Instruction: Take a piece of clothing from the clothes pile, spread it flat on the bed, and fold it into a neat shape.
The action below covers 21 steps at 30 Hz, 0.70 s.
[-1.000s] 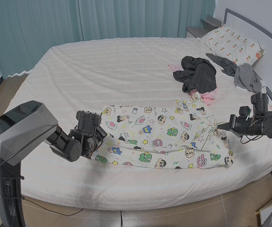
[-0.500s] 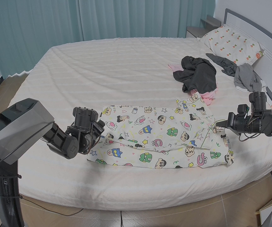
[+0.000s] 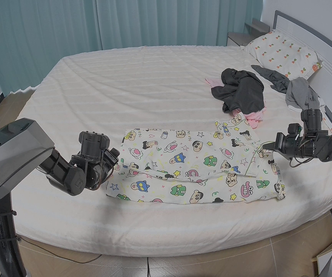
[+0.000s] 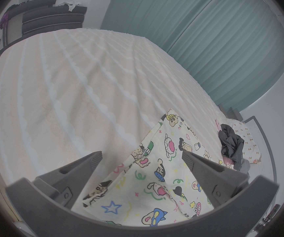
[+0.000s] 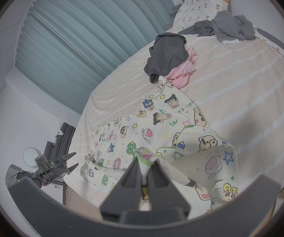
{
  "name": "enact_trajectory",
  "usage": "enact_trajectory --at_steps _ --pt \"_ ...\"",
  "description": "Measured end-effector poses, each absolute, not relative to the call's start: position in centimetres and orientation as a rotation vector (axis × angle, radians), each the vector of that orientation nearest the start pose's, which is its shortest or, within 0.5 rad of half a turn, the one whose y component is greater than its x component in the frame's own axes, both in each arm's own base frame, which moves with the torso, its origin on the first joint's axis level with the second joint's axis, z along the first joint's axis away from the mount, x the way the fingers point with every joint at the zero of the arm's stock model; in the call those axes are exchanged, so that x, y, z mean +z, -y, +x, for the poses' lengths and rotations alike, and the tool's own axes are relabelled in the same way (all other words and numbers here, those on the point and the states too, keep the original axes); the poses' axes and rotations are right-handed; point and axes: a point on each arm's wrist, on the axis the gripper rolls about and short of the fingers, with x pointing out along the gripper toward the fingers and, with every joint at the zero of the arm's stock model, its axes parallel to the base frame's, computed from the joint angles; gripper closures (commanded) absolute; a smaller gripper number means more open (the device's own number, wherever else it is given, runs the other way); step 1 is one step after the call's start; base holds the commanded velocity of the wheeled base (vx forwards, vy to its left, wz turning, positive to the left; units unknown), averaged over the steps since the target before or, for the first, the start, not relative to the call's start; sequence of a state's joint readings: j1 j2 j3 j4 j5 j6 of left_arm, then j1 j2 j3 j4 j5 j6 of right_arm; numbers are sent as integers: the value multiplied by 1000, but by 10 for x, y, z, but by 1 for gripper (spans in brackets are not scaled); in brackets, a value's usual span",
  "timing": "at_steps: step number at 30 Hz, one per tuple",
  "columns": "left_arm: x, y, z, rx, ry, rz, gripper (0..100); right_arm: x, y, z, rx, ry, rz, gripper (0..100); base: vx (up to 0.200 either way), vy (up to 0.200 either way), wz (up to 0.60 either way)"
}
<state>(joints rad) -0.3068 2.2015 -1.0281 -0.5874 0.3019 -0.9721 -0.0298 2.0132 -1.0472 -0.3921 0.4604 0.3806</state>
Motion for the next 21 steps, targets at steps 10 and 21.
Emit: enact_trajectory --at_steps 10,21 --pt "60 87 370 317 -497 -789 0 113 5 399 263 -629 635 0 0 0 0" --pt "65 62 352 327 -486 -822 0 101 18 410 170 -638 703 0 0 0 0"
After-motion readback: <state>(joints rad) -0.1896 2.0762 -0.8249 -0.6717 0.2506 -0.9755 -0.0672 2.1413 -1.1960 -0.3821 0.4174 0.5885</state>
